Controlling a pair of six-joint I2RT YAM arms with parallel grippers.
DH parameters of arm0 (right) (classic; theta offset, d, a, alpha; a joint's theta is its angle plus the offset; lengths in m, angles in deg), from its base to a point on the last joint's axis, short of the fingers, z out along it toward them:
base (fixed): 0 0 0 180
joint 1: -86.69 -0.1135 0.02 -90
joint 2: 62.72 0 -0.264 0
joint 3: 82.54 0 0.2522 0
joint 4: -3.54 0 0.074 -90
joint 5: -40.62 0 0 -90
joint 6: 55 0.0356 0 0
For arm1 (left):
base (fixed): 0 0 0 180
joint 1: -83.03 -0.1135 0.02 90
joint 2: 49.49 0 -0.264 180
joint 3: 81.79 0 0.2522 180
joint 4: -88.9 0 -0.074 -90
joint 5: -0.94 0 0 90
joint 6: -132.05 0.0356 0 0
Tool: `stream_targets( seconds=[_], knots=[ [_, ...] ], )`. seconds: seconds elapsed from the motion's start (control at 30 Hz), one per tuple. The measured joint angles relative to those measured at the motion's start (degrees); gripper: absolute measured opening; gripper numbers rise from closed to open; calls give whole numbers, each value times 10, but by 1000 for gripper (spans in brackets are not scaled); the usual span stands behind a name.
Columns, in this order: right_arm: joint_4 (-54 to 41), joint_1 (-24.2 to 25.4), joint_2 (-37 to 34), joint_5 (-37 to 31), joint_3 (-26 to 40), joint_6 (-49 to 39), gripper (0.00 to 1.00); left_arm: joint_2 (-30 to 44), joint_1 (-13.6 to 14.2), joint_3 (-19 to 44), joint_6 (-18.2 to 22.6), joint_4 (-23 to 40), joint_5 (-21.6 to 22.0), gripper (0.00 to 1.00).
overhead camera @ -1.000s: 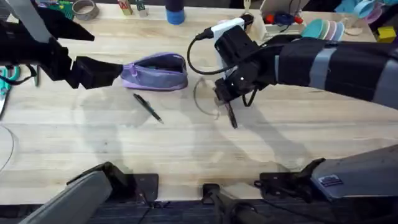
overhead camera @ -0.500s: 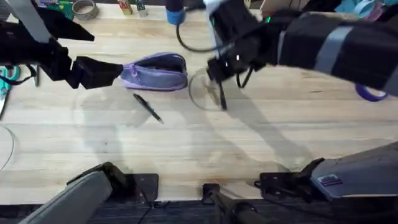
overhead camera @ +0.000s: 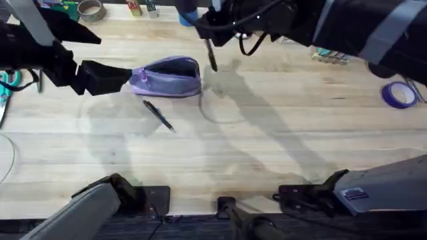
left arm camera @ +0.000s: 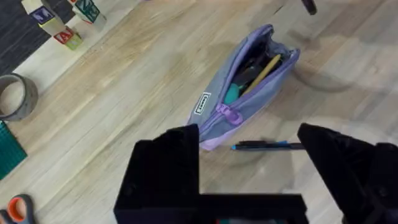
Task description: Unzip the bag, pick up the pens from the table one at a time and place them inside, then zip the bag closed.
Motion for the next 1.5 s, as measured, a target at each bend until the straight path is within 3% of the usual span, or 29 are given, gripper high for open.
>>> stream_targets(
  seconds=[0.03,0.07,0.2,0.4,0.97,1.5],
  knots=[
    [7,0,0,20,0,-14,29,0,0,0,0,0,0,993],
    [9,0,0,80,0,-63,29,0,0,0,0,0,0,993],
    [9,0,0,167,0,-151,29,0,0,0,0,0,0,994],
    [13,-3,0,236,0,-254,29,0,0,0,0,0,0,994],
    [29,-43,-78,260,0,-438,28,0,0,0,0,0,0,993],
    [96,-50,-166,252,0,-463,29,0,0,0,0,0,0,993]
  ],
)
